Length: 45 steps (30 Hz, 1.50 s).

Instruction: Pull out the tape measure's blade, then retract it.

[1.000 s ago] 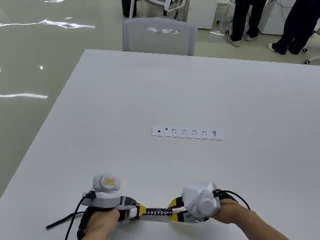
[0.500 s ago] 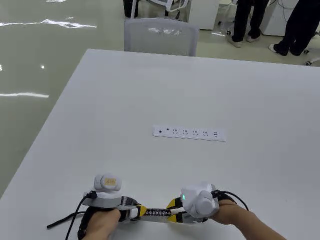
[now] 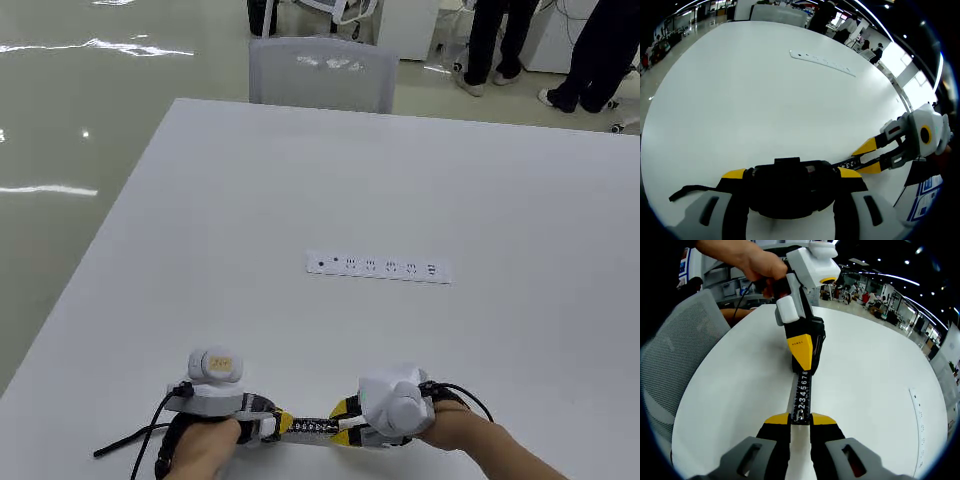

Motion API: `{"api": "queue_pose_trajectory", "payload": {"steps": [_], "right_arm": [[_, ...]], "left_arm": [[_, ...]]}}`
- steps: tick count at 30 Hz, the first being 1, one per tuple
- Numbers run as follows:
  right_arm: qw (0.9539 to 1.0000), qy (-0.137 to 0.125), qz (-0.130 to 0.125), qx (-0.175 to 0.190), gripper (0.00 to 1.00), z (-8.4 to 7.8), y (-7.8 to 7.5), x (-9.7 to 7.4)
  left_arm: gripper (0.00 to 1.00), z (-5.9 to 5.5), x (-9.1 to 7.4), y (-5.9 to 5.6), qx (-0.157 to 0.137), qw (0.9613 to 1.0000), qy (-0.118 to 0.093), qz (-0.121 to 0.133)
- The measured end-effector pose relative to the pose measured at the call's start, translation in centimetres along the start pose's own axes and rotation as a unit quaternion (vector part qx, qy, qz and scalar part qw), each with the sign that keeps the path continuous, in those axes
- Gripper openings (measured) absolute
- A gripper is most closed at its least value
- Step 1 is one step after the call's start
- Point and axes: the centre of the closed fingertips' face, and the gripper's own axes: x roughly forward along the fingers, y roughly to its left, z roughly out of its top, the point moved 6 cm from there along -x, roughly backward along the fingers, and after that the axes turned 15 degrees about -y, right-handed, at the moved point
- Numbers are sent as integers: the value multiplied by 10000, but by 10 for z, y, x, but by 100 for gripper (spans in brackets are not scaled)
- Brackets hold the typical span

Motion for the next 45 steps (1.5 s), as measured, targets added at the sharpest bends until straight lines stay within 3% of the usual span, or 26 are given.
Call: {"api": "queue_pose_trajectory", "payload": {"steps": [17,29,45], "right_arm": [[10000,-18,12,-55,13,3,0,4],[10000,-39,16,-55,13,5,0,7],[10000,-38,28,-54,13,6,-1,11]], "left_arm": [[65,3,-5,-5,32,10000,19,-37],[65,0,2,1,47,10000,36,-76],[65,-2,0,1,47,9999,49,-88]]}}
